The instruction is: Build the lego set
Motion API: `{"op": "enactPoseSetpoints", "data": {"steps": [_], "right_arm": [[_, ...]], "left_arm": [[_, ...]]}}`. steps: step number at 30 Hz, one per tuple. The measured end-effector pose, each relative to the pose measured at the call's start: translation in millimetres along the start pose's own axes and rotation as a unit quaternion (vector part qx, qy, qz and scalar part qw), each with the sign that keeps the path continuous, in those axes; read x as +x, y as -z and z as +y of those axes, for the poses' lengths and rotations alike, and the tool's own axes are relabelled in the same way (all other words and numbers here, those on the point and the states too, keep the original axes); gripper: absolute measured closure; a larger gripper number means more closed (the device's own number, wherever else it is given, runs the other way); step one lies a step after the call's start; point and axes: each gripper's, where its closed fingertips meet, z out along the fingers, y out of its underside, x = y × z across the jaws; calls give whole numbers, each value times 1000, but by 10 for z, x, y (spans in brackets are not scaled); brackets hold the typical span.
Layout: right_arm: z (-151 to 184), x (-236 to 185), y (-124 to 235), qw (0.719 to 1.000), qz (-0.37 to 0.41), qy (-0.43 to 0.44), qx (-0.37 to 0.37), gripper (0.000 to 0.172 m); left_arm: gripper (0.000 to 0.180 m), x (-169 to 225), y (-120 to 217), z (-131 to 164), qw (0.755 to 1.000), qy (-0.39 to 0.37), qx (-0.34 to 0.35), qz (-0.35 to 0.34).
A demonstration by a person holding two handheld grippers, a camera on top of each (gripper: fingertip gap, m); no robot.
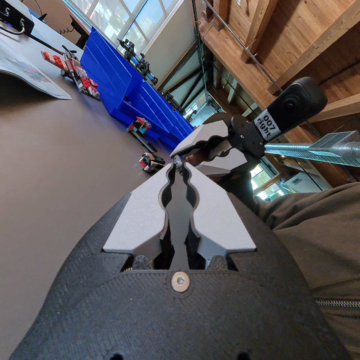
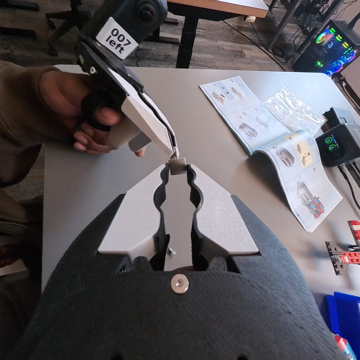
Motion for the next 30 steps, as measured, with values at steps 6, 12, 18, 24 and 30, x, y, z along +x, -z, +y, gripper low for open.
{"op": "enactPoseSetpoints", "data": {"steps": [6, 12, 18, 24, 30], "right_arm": [[-7, -10, -18, 1000, 6, 8, -1, 152], [-6, -11, -20, 1000, 11, 12, 1, 153], [-10, -22, -16, 1000, 15, 16, 3, 153], [-20, -32, -6, 1000, 16, 19, 5, 153], [-39, -42, 2, 1000, 12, 13, 12, 153]], "left_arm": [[172, 20, 7, -7, 1000, -1, 2, 5], [172, 22, 6, -3, 1000, -2, 2, 6], [171, 46, 8, 2, 1000, -9, 1, 11], [171, 64, 11, 4, 1000, -12, 0, 15], [171, 80, 17, 1, 1000, -13, 2, 21]]}}
